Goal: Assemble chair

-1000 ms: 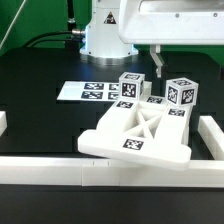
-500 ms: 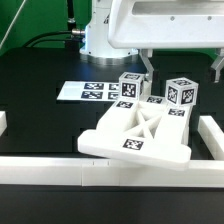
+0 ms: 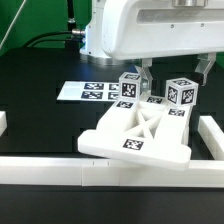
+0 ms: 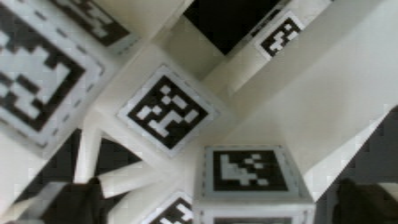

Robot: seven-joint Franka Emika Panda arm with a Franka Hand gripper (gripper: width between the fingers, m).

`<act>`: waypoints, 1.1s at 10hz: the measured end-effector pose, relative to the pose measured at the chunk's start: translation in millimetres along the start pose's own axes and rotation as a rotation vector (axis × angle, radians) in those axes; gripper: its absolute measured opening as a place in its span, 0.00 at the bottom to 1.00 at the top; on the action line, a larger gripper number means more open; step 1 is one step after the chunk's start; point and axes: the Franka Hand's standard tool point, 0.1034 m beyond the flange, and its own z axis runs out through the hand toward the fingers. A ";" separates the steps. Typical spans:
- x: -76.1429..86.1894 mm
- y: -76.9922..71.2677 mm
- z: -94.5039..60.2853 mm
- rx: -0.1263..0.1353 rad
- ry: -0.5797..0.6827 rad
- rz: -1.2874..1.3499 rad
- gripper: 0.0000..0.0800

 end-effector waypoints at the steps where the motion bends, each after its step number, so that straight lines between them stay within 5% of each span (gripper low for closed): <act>1: -1.0 0.4 1.8 0.000 -0.003 0.001 0.67; 2: -1.0 0.6 1.8 0.000 -0.003 0.001 0.50; 3: -0.9 0.9 1.6 -0.001 -0.002 0.002 0.50; 4: -0.8 1.1 1.4 -0.001 -0.002 0.013 0.36; 7: -0.5 0.8 1.7 0.000 0.002 0.105 0.36; 11: 3.6 -12.6 2.5 -0.006 0.054 0.545 0.36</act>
Offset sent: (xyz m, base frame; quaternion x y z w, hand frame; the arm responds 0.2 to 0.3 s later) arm 0.0000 0.0000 0.0000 0.0000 0.0000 0.0000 1.0000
